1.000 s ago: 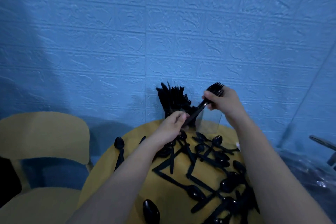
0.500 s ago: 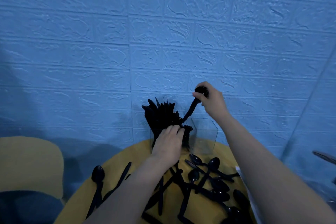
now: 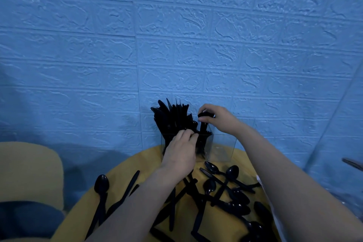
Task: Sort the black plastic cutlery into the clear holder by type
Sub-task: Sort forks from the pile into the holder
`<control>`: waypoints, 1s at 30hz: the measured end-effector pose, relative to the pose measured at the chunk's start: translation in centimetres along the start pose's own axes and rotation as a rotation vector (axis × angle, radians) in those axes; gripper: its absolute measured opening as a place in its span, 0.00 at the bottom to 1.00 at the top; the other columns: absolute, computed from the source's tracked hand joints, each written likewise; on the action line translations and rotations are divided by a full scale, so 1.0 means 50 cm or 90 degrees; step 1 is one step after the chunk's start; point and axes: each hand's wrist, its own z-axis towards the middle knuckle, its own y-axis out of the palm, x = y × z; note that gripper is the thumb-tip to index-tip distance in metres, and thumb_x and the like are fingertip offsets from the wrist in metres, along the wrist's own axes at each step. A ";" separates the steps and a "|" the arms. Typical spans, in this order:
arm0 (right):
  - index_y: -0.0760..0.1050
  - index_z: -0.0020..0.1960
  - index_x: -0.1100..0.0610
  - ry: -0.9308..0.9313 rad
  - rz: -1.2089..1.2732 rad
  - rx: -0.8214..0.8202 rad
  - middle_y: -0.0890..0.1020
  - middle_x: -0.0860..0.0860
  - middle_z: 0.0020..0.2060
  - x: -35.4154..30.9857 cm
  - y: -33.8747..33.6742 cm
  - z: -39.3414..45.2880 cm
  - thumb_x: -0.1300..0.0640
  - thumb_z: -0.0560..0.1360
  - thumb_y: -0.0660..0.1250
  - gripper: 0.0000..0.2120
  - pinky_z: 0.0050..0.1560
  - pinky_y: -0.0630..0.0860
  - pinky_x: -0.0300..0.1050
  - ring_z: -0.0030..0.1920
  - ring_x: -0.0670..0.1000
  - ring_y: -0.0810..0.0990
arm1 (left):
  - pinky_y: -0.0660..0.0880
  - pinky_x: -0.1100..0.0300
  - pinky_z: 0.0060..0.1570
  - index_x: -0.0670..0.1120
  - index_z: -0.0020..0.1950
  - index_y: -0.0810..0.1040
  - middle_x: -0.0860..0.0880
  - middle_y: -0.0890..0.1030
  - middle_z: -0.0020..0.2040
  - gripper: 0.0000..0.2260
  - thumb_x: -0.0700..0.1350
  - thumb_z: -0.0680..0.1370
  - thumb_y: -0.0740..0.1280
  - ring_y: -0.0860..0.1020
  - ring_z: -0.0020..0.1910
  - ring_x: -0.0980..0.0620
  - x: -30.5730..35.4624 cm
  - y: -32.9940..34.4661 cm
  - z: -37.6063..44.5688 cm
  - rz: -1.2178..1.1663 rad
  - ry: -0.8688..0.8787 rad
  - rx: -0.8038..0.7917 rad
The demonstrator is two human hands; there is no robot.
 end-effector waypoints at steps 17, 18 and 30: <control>0.73 0.66 0.52 0.050 0.014 -0.003 0.76 0.44 0.59 -0.127 0.019 -0.204 0.52 0.79 0.62 0.16 0.55 0.63 0.34 0.60 0.43 0.72 | 0.59 0.65 0.66 0.43 0.74 0.64 0.46 0.64 0.73 0.20 0.36 0.81 0.55 0.64 0.70 0.49 0.013 -0.102 -0.119 -0.193 -0.104 -0.144; 0.74 0.64 0.53 0.040 0.006 0.000 0.77 0.45 0.56 -0.142 0.027 -0.231 0.51 0.80 0.61 0.15 0.53 0.63 0.33 0.57 0.43 0.73 | 0.60 0.65 0.65 0.44 0.73 0.65 0.46 0.65 0.72 0.19 0.37 0.81 0.55 0.65 0.70 0.49 0.014 -0.112 -0.143 -0.194 -0.111 -0.146; 0.77 0.60 0.51 0.005 -0.113 -0.195 0.79 0.46 0.56 -0.259 0.128 -0.535 0.48 0.78 0.63 0.13 0.59 0.71 0.41 0.56 0.44 0.75 | 0.66 0.64 0.58 0.48 0.67 0.72 0.48 0.73 0.66 0.16 0.46 0.80 0.63 0.72 0.63 0.53 0.035 -0.192 -0.459 -0.235 -0.192 -0.182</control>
